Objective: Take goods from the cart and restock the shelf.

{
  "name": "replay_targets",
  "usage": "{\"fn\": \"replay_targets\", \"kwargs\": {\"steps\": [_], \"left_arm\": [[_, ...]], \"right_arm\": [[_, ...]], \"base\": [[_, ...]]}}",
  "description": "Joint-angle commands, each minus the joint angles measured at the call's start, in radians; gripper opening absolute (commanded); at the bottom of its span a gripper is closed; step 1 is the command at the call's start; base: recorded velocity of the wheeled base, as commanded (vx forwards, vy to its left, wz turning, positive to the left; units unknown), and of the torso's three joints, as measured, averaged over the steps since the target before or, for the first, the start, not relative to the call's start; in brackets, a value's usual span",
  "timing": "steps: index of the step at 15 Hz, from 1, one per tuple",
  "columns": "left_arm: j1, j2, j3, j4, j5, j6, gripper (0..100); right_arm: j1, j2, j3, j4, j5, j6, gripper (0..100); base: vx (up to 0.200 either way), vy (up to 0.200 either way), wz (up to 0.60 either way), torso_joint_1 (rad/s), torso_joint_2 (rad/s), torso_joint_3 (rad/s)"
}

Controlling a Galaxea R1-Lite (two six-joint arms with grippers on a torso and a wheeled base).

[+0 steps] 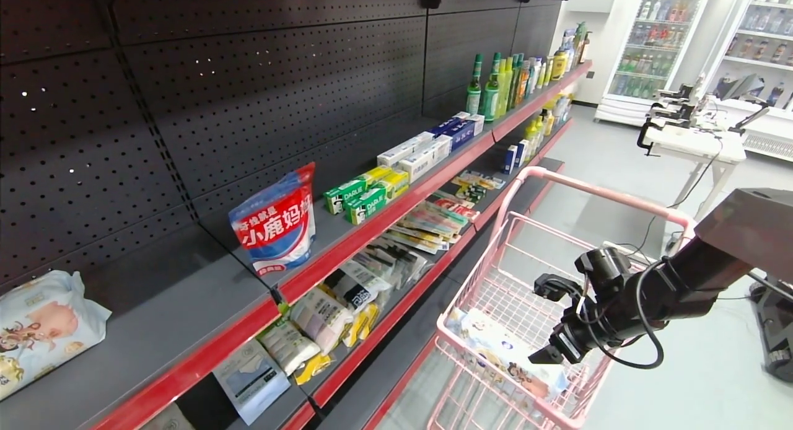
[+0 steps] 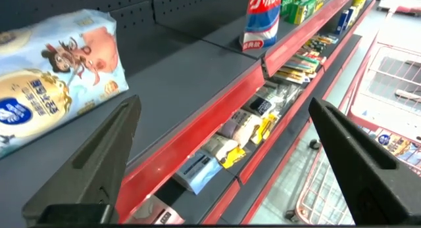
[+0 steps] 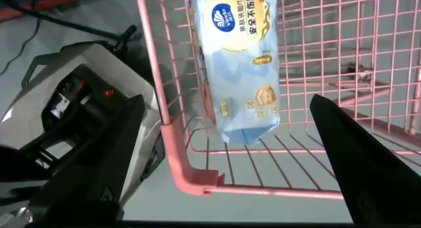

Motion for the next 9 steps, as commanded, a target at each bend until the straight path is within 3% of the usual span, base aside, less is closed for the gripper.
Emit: {"fn": "replay_targets", "kwargs": {"steps": [1, 7, 9], "left_arm": [[0.000, 0.000, 0.000, -0.001, 0.000, 0.001, 100], [0.000, 0.000, 0.000, -0.001, 0.000, 0.001, 100], [0.000, 0.000, 0.000, -0.001, 0.000, 0.001, 100]], "right_arm": [[-0.009, 0.013, -0.002, 0.000, 0.003, -0.009, 100], [-0.042, 0.033, -0.009, 0.000, 0.055, -0.094, 100], [-0.067, 0.050, -0.027, 0.000, 0.079, -0.137, 100]], "base": [[0.000, 0.000, 0.00, -0.154, 0.35, 0.198], [0.000, 0.000, 0.00, -0.145, 0.33, 0.184], [0.000, 0.000, 0.00, -0.021, 0.05, 0.021]]}}
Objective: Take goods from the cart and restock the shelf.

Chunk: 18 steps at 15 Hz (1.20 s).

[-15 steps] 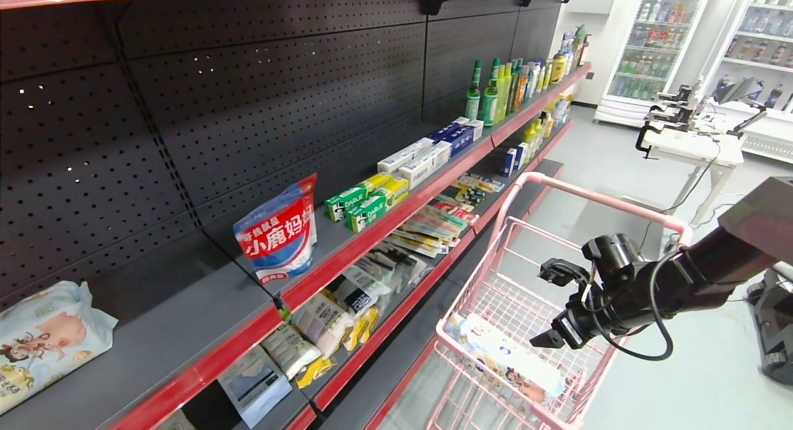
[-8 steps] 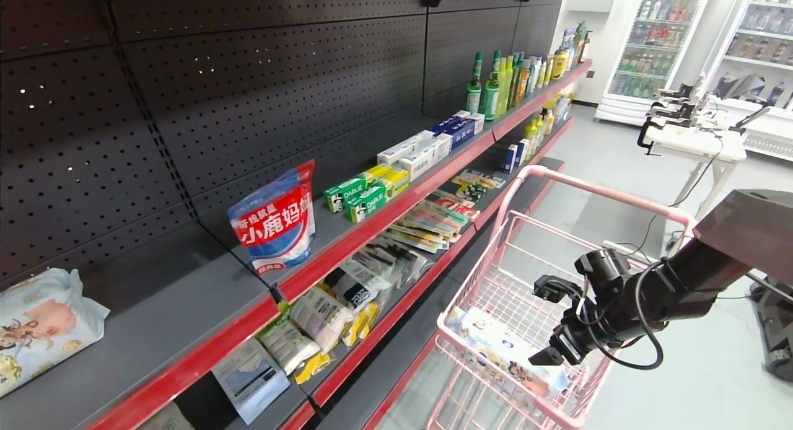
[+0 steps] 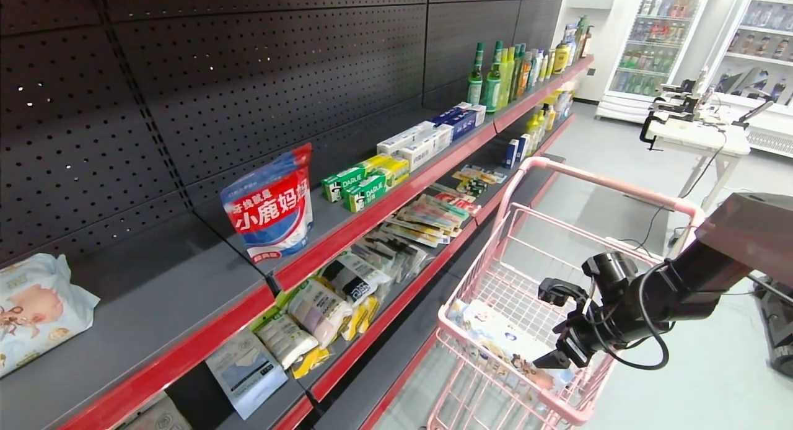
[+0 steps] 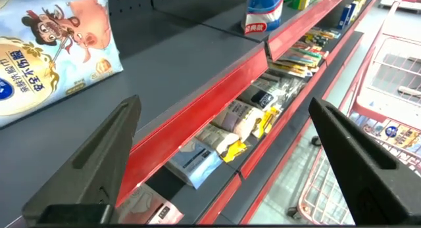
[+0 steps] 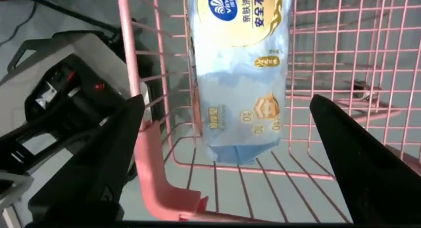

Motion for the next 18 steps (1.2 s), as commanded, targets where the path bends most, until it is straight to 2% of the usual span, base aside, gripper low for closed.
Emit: {"fn": "replay_targets", "kwargs": {"steps": [1, 18], "left_arm": [[0.000, 0.000, 0.000, 0.000, 0.000, 0.000, 100], [0.000, 0.000, 0.000, 0.000, 0.000, 0.000, 100]], "right_arm": [[-0.014, 0.016, -0.015, 0.001, 0.003, -0.004, 100], [-0.025, 0.102, -0.082, -0.002, 0.048, -0.023, 100]], "base": [[0.000, 0.000, 0.00, 0.000, 0.00, 0.000], [0.000, 0.000, 0.00, -0.081, 0.20, 0.117]]}}
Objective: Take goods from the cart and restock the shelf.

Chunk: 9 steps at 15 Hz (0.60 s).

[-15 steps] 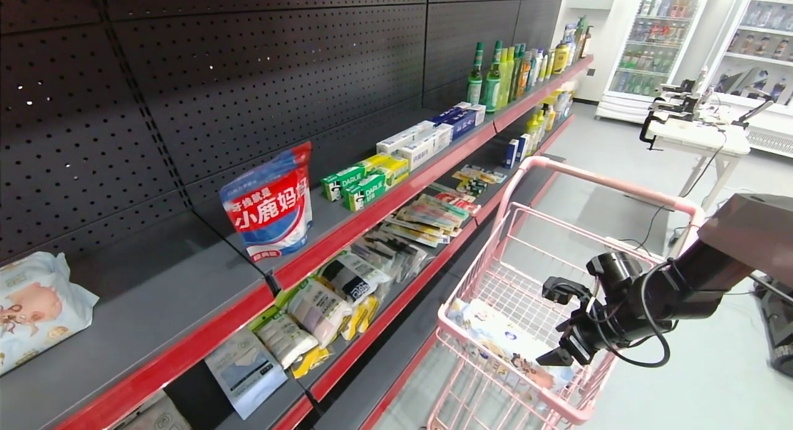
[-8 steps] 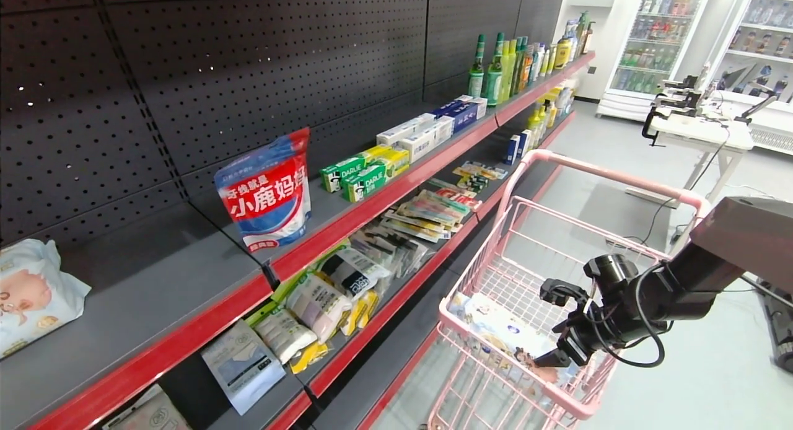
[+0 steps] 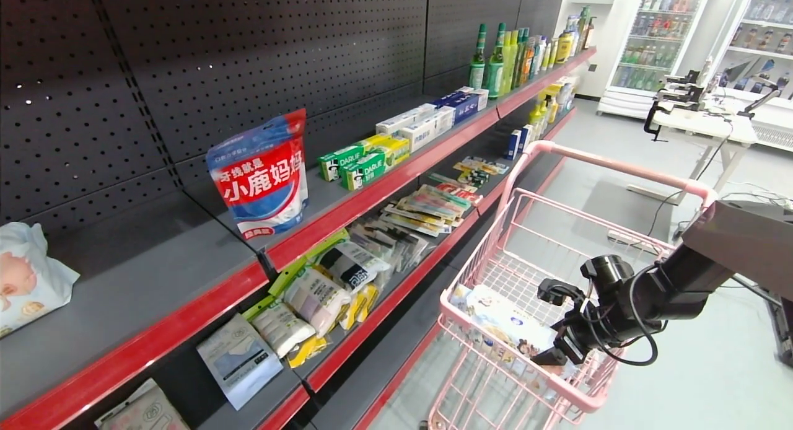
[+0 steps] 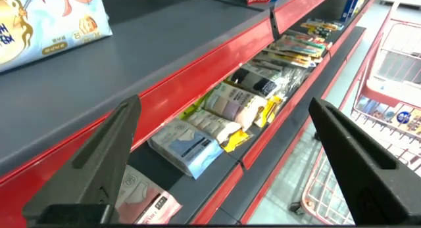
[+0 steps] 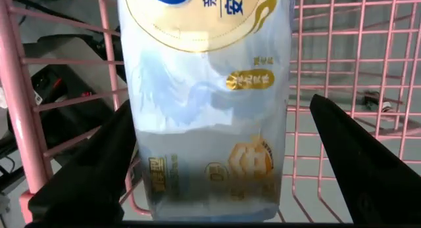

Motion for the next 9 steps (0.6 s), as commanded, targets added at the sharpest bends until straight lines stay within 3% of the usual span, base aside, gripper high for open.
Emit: {"fn": "replay_targets", "kwargs": {"steps": [1, 9], "left_arm": [[0.000, 0.001, 0.000, 0.000, 0.000, 0.000, 100], [0.000, 0.001, 0.000, 0.000, 0.000, 0.000, 100]], "right_arm": [[0.000, 0.016, -0.006, 0.001, 0.008, 0.001, 100], [0.014, 0.058, -0.037, 0.001, 0.041, 0.003, 100]], "base": [[0.000, 0.000, 0.00, 0.000, 0.00, 0.000], [0.000, 0.000, 0.00, 0.000, 0.00, 0.000]]}}
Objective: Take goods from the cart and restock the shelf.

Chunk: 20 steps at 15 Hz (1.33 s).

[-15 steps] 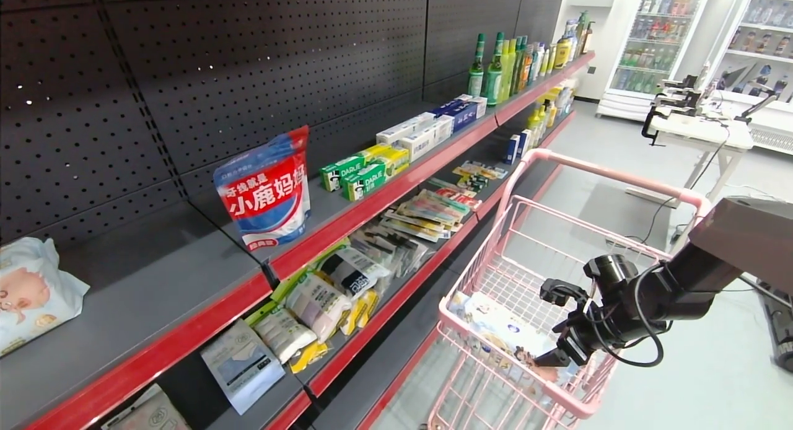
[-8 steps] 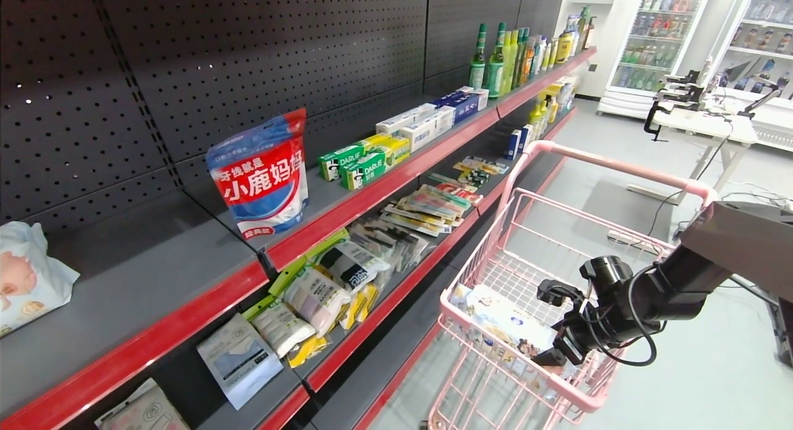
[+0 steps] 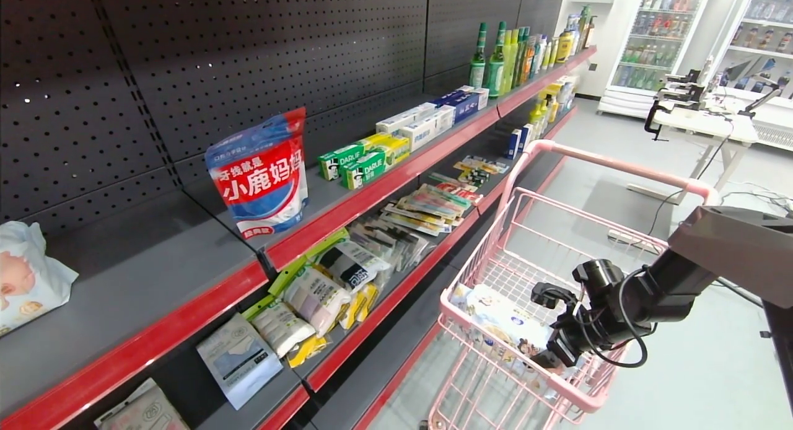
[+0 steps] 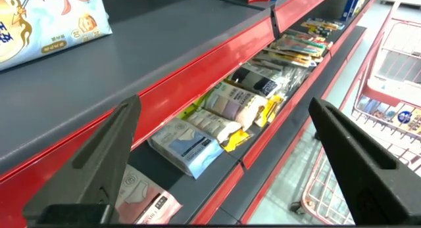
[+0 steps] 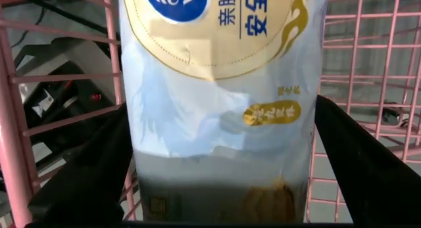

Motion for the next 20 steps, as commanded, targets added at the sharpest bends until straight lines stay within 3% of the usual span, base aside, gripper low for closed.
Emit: {"fn": "replay_targets", "kwargs": {"steps": [1, 7, 8, 14, 16, 17, 20], "left_arm": [[0.000, 0.001, 0.000, 0.000, 0.000, 0.000, 100], [0.000, 0.001, 0.000, 0.000, 0.000, 0.000, 100], [0.000, 0.001, 0.000, 0.000, 0.000, 0.000, 100], [0.000, 0.001, 0.000, 0.000, 0.000, 0.000, 100], [0.000, 0.001, 0.000, 0.000, 0.000, 0.000, 100], [0.000, 0.001, 0.000, 0.000, 0.000, -0.002, 100], [0.000, 0.001, 0.000, 0.000, -0.001, -0.003, 100]], "right_arm": [[0.001, 0.009, -0.006, 0.001, 0.000, -0.001, 100], [0.012, 0.009, 0.001, -0.001, -0.015, -0.017, 100], [0.012, 0.009, 0.002, 0.001, -0.017, -0.018, 0], [0.002, -0.074, 0.027, 0.001, -0.017, 0.059, 0], [0.007, -0.206, 0.060, 0.019, -0.021, 0.200, 0], [0.038, -0.368, 0.126, 0.036, -0.044, 0.370, 0], [0.071, -0.605, 0.223, 0.037, -0.141, 0.569, 0]], "base": [[0.000, 0.000, 0.00, 0.000, 0.00, 0.000], [0.000, 0.000, 0.00, 0.000, 0.00, 0.000], [0.000, 0.000, 0.00, 0.000, 0.00, 0.000], [0.000, 0.000, 0.00, 0.000, 0.00, 0.000], [0.000, 0.000, 0.00, 0.000, 0.00, 0.000], [0.000, 0.000, 0.00, 0.000, 0.00, 0.000], [0.000, 0.000, 0.00, 0.000, 0.00, 0.000]]}}
